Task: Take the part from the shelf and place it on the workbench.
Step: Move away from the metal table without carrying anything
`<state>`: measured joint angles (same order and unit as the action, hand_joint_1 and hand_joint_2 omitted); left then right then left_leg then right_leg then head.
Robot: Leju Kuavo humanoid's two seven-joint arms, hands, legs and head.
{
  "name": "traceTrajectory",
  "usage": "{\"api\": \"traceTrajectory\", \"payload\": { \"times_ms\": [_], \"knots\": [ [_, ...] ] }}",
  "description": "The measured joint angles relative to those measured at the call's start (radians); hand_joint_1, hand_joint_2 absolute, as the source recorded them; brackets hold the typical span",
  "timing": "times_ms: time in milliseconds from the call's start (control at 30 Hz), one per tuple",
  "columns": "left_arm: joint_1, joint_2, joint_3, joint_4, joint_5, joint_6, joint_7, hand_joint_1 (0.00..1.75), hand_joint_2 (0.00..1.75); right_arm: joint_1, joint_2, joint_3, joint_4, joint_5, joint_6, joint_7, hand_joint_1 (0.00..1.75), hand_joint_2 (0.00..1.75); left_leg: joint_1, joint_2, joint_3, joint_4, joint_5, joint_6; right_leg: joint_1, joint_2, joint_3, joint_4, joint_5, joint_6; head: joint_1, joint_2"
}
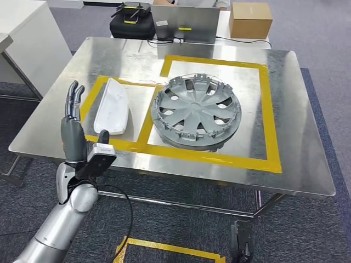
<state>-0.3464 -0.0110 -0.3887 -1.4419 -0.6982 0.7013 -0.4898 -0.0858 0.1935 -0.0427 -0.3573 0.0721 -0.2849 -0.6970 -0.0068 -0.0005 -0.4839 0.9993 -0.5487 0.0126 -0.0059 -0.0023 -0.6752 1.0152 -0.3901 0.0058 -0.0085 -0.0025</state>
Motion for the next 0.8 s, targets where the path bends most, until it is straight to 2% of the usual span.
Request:
{"api": "traceTrajectory", "payload": {
  "times_ms": [100,133,167,200,233,267,300,333,367,400,433,467,500,533,600,633,667,700,767,800],
  "knots": [
    [0.076,0.007,0.034,-0.069,0.048,0.0,-0.048,0.0,0.0,0.019,-0.012,-0.033,-0.003,-0.014,-0.014,-0.001,0.0,0.0,-0.005,0.002,-0.007,-0.013,0.023,0.011,-0.005,-0.001,-0.002,-0.008,0.014,0.02,-0.001,0.0],
    [0.101,0.006,0.05,-0.089,0.052,0.0,-0.066,0.0,0.0,0.026,-0.018,-0.045,-0.003,-0.014,-0.018,-0.001,0.0,0.0,-0.003,0.003,-0.013,-0.017,0.035,0.018,-0.006,-0.001,-0.008,0.001,-0.003,0.025,-0.001,0.0],
    [0.123,0.005,0.068,-0.107,0.054,0.001,-0.084,0.0,0.0,0.033,-0.024,-0.057,-0.003,-0.013,-0.022,-0.001,0.0,0.0,0.0,0.005,-0.023,-0.022,0.049,0.024,-0.006,0.0,-0.02,0.028,-0.039,0.03,0.001,0.0],
    [0.142,0.002,0.086,-0.122,0.057,0.001,-0.097,0.0,0.0,0.037,-0.029,-0.068,-0.003,-0.011,-0.025,-0.001,0.0,0.0,0.002,0.006,-0.036,-0.023,0.061,0.028,-0.007,0.001,-0.037,0.078,-0.091,0.034,0.004,0.0],
    [0.159,0.001,0.103,-0.134,0.062,0.0,-0.105,0.0,0.0,0.04,-0.033,-0.077,-0.003,-0.009,-0.028,-0.001,0.0,0.0,0.002,0.006,-0.051,-0.022,0.072,0.03,-0.007,0.001,-0.056,0.146,-0.144,0.038,0.007,0.0],
    [0.174,0.001,0.117,-0.143,0.067,0.0,-0.109,0.0,0.0,0.043,-0.037,-0.083,-0.003,-0.006,-0.031,-0.001,0.0,0.0,0.002,0.006,-0.067,-0.021,0.083,0.03,-0.007,0.001,-0.07,0.217,-0.183,0.041,0.009,0.0],
    [0.187,0.001,0.128,-0.149,0.073,0.0,-0.111,0.0,0.0,0.044,-0.04,-0.089,-0.003,-0.002,-0.035,0.0,0.0,0.0,0.002,0.007,-0.083,-0.02,0.095,0.029,-0.007,0.001,-0.074,0.27,-0.2,0.044,0.009,0.0],
    [0.197,0.0,0.137,-0.155,0.078,0.0,-0.114,0.0,0.0,0.046,-0.043,-0.094,-0.003,0.003,-0.042,0.001,0.0,0.0,0.003,0.007,-0.099,-0.018,0.105,0.028,-0.007,0.001,-0.062,0.293,-0.195,0.046,0.009,0.0],
    [0.207,0.0,0.146,-0.161,0.082,0.0,-0.118,0.0,0.0,0.047,-0.045,-0.098,-0.002,0.01,-0.051,0.003,0.0,0.0,0.004,0.007,-0.113,-0.015,0.114,0.025,-0.008,0.001,-0.03,0.276,-0.174,0.047,0.01,0.0],
    [0.217,-0.001,0.158,-0.168,0.087,0.0,-0.125,0.0,0.0,0.047,-0.046,-0.102,-0.002,0.015,-0.058,0.005,0.0,0.0,0.006,0.007,-0.126,-0.012,0.122,0.02,-0.009,0.001,0.021,0.222,-0.151,0.048,0.01,0.0],
    [0.227,-0.003,0.173,-0.178,0.09,0.0,-0.135,0.0,0.0,0.046,-0.047,-0.106,-0.001,0.018,-0.063,0.007,0.0,0.0,0.005,0.007,-0.136,-0.006,0.128,0.015,-0.011,0.001,0.084,0.146,-0.142,0.05,0.01,0.0],
    [0.24,-0.004,0.191,-0.191,0.096,0.0,-0.148,0.0,0.0,0.046,-0.048,-0.112,-0.001,0.015,-0.065,0.006,0.0,0.0,0.004,0.007,-0.145,0.002,0.134,0.01,-0.012,0.004,0.144,0.068,-0.146,0.049,0.011,0.0],
    [0.257,-0.005,0.212,-0.207,0.107,0.001,-0.163,0.0,0.0,0.046,-0.048,-0.121,0.0,0.009,-0.065,0.005,0.0,0.0,0.002,0.008,-0.151,0.008,0.139,0.005,-0.012,0.006,0.186,0.009,-0.157,0.046,0.013,0.0],
    [0.277,-0.005,0.231,-0.226,0.122,0.001,-0.175,0.0,0.0,0.048,-0.048,-0.133,0.001,0.0,-0.065,0.003,0.0,0.0,0.0,0.009,-0.155,0.012,0.145,0.001,-0.012,0.008,0.204,-0.022,-0.169,0.041,0.014,0.0],
    [0.324,-0.005,0.268,-0.262,0.159,0.001,-0.193,0.0,0.0,0.06,-0.048,-0.162,0.005,-0.015,-0.064,0.001,0.0,0.0,0.001,0.009,-0.159,0.015,0.153,-0.009,-0.011,0.007,0.195,-0.029,-0.167,0.023,0.015,0.0],
    [0.347,-0.005,0.283,-0.279,0.177,0.001,-0.197,0.0,0.0,0.066,-0.048,-0.177,0.007,-0.02,-0.064,0.002,0.0,0.0,0.003,0.008,-0.164,0.023,0.139,-0.015,-0.011,0.004,0.187,-0.029,-0.161,0.013,0.015,0.0],
    [0.368,-0.004,0.294,-0.295,0.192,0.001,-0.2,0.0,0.0,0.07,-0.049,-0.192,0.01,-0.023,-0.066,0.003,0.0,0.0,0.005,0.007,-0.173,0.047,0.106,-0.02,-0.012,0.0,0.179,-0.029,-0.152,0.002,0.015,0.0],
    [0.387,-0.004,0.303,-0.31,0.205,0.001,-0.203,0.0,0.0,0.072,-0.05,-0.206,0.012,-0.023,-0.069,0.005,0.0,0.0,0.007,0.006,-0.186,0.088,0.059,-0.025,-0.012,-0.002,0.171,-0.029,-0.143,-0.007,0.014,0.0],
    [0.419,-0.004,0.315,-0.336,0.225,0.001,-0.205,0.0,0.0,0.073,-0.053,-0.231,0.019,-0.023,-0.076,0.011,0.0,0.0,0.009,0.005,-0.21,0.21,-0.037,-0.03,-0.01,-0.004,0.152,-0.028,-0.122,-0.014,0.013,0.0],
    [0.432,-0.004,0.319,-0.348,0.234,0.001,-0.205,0.0,0.0,0.074,-0.054,-0.242,0.023,-0.022,-0.079,0.016,0.0,0.0,0.01,0.005,-0.213,0.262,-0.058,-0.032,-0.008,-0.004,0.14,-0.026,-0.112,-0.015,0.012,0.0]
  ]
}}
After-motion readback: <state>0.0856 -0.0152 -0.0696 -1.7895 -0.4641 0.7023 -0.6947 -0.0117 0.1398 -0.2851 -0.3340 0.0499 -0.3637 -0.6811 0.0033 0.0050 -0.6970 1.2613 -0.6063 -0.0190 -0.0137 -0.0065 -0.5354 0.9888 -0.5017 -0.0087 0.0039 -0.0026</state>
